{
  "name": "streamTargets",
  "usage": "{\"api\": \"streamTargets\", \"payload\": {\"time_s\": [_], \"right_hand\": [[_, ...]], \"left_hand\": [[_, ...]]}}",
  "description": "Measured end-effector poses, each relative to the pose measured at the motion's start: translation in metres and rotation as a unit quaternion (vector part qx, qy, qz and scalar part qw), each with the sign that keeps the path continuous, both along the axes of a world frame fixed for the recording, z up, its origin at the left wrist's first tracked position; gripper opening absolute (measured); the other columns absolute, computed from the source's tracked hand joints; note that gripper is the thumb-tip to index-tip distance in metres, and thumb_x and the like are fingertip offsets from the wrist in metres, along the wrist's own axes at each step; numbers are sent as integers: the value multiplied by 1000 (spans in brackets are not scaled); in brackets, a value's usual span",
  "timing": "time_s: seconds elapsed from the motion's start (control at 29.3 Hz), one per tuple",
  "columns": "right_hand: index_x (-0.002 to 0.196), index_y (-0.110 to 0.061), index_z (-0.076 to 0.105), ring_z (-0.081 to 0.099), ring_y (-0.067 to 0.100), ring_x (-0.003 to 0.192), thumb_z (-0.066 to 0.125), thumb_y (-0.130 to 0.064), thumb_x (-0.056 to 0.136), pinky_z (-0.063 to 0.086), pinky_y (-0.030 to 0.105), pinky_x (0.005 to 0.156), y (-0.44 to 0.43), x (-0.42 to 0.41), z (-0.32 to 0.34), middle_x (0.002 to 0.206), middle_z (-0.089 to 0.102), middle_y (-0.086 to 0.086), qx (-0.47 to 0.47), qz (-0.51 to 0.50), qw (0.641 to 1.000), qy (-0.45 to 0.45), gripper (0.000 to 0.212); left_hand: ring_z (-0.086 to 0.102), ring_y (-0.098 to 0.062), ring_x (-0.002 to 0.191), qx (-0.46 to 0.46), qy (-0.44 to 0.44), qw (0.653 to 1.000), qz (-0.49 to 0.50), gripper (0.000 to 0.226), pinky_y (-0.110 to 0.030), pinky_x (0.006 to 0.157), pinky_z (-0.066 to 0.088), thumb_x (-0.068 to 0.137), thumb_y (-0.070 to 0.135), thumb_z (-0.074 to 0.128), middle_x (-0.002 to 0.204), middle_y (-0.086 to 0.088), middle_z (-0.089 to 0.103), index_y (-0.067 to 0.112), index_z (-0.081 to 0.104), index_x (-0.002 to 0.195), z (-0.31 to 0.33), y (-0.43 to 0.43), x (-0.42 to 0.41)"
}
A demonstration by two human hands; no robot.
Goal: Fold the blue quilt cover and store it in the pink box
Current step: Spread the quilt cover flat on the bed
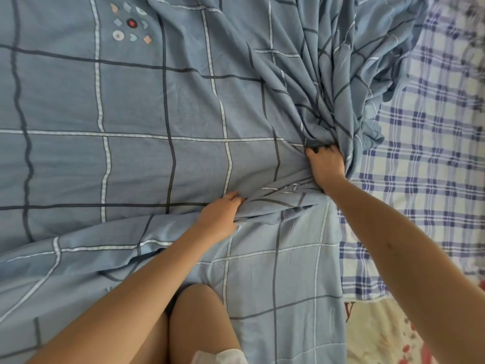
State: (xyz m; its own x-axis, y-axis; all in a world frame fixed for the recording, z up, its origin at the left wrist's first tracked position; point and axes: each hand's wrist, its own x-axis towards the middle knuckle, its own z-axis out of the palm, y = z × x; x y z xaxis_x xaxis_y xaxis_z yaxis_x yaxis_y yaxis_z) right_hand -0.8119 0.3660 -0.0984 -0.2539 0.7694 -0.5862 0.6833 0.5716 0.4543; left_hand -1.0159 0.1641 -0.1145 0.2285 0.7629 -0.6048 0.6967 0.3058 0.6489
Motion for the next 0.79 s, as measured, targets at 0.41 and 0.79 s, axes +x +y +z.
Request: {"api": "streamTargets", "payload": {"time_s": [0.41, 0.79], "right_hand": [[151, -23, 13, 45, 27, 127, 61, -71, 71, 31, 43, 105, -109, -92, 35, 141, 44, 6, -283, 160, 939, 116, 105], [93, -11, 65, 60, 32, 90, 55, 6, 69, 37, 42, 94, -178, -178, 45, 90, 63, 10, -90, 52, 954, 283, 31]], "left_hand": [[51, -26, 117, -23, 257, 957, -130, 65, -38, 98, 34, 76, 39, 66, 127, -5, 53, 16, 39, 131, 6, -57, -60], [62, -29, 98, -43, 173, 980, 82, 52, -36, 74, 48, 78, 22, 67, 117, -8, 60, 15, 48, 126, 66, -162, -141]]}}
